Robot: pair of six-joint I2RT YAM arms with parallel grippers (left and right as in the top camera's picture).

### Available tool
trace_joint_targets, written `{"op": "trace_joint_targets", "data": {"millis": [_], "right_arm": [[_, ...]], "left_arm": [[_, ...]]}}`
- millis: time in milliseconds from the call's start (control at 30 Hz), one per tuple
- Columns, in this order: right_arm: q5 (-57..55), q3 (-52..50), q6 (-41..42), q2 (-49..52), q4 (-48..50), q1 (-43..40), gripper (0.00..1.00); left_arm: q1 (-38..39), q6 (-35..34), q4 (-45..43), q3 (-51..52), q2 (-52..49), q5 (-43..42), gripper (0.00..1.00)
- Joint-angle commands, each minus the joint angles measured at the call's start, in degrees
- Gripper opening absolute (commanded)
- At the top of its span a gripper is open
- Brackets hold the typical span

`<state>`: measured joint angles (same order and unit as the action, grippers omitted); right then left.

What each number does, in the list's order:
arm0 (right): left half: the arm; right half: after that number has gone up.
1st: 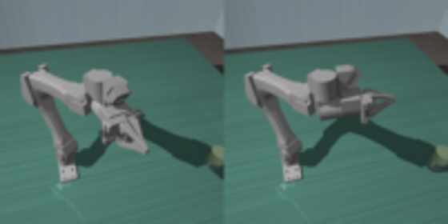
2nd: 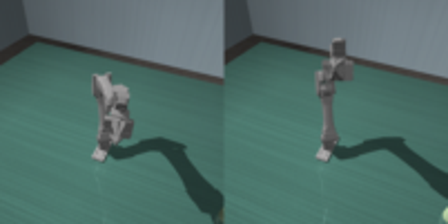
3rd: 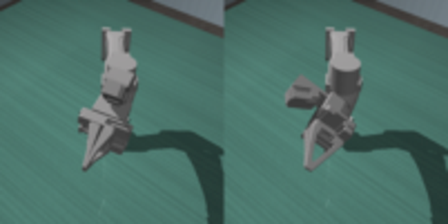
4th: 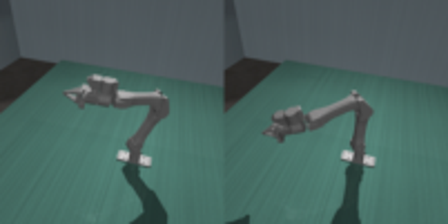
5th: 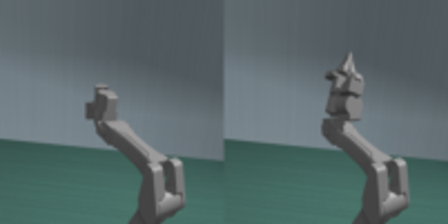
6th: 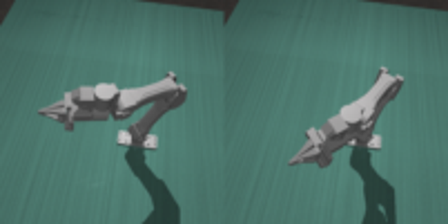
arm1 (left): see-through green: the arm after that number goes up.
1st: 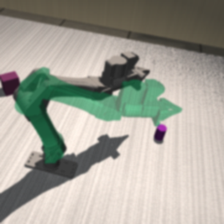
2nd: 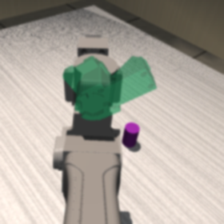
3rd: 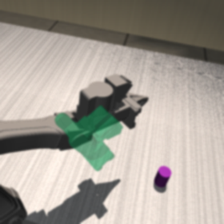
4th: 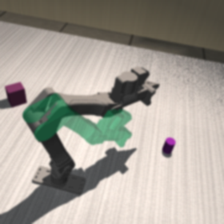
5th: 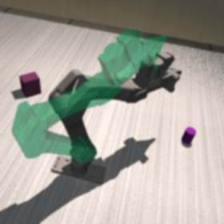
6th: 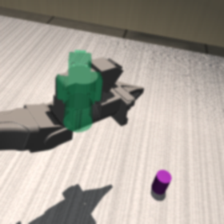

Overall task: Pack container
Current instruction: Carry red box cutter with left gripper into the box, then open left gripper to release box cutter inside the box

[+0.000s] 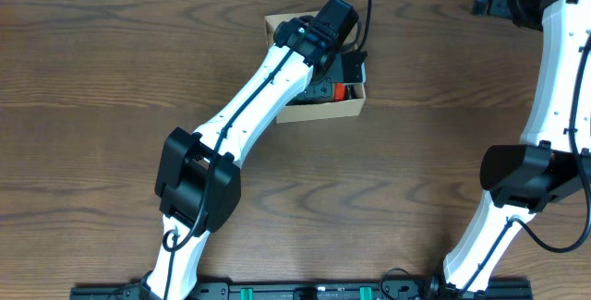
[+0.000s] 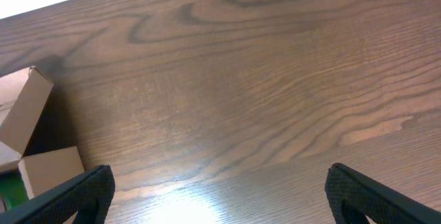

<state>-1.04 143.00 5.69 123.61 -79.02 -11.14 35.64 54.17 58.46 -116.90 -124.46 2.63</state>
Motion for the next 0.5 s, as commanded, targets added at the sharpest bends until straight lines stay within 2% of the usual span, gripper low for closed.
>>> {"op": "trace_joint_targets", "data": {"millis": [0,467], "right_arm": [[0.0,-0.02,0.68,0.31,-0.09,0.02,0.99],[0.0,-0.02,0.68,0.31,-0.09,0.02,0.99]], "left_arm": [[-0.02,-1.7,0.15,-0.48,-0.9,-1.2,0.06],[-0.02,-2.1,-0.31,4.26,-0.9,-1.22,0.06]]}}
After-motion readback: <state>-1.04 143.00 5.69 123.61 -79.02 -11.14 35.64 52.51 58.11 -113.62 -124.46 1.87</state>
